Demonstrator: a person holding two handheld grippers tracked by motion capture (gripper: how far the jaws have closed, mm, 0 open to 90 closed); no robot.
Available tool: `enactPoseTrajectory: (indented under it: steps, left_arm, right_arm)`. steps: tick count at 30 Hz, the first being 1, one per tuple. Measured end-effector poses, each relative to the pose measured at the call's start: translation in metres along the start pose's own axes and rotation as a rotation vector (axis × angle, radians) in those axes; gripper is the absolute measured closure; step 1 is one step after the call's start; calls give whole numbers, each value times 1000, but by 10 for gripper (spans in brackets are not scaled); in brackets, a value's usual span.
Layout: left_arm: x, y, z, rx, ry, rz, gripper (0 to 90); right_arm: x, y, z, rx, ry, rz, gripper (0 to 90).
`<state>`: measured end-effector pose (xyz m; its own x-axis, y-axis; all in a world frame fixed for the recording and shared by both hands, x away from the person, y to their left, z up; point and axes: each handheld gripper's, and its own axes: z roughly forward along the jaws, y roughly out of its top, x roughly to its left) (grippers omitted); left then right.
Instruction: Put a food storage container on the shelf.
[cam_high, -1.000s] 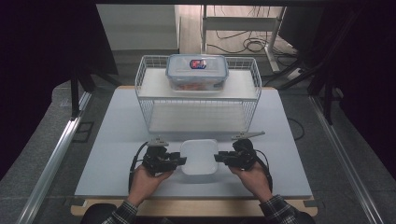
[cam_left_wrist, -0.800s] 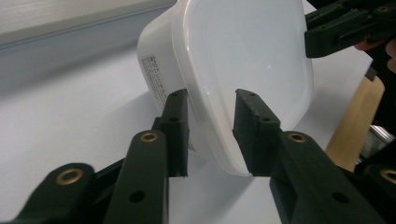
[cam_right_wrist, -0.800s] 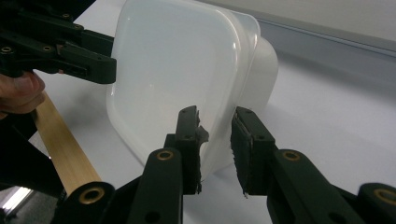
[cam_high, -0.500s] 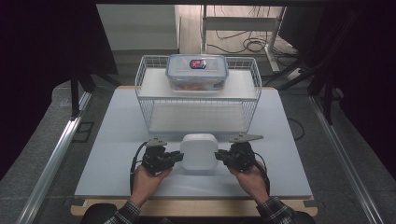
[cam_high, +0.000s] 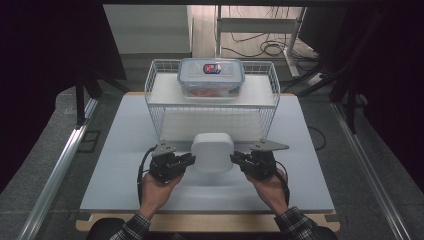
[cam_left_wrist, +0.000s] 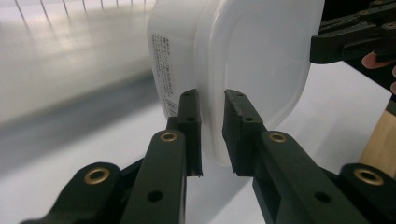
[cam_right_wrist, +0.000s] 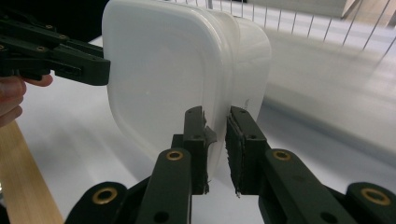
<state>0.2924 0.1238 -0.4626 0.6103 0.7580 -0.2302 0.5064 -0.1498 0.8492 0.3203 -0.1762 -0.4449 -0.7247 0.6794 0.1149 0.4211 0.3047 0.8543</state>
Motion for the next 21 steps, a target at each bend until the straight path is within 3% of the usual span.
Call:
enactPoseTrajectory:
  steps: [11, 21]
  left_arm:
    - [-9, 26, -19, -120, 54, 94, 779]
    - [-15, 45, -30, -204, 74, 154, 781]
  right_arm:
    - [7, 28, -14, -155, -36, -96, 777]
    - [8, 44, -23, -225, -48, -136, 774]
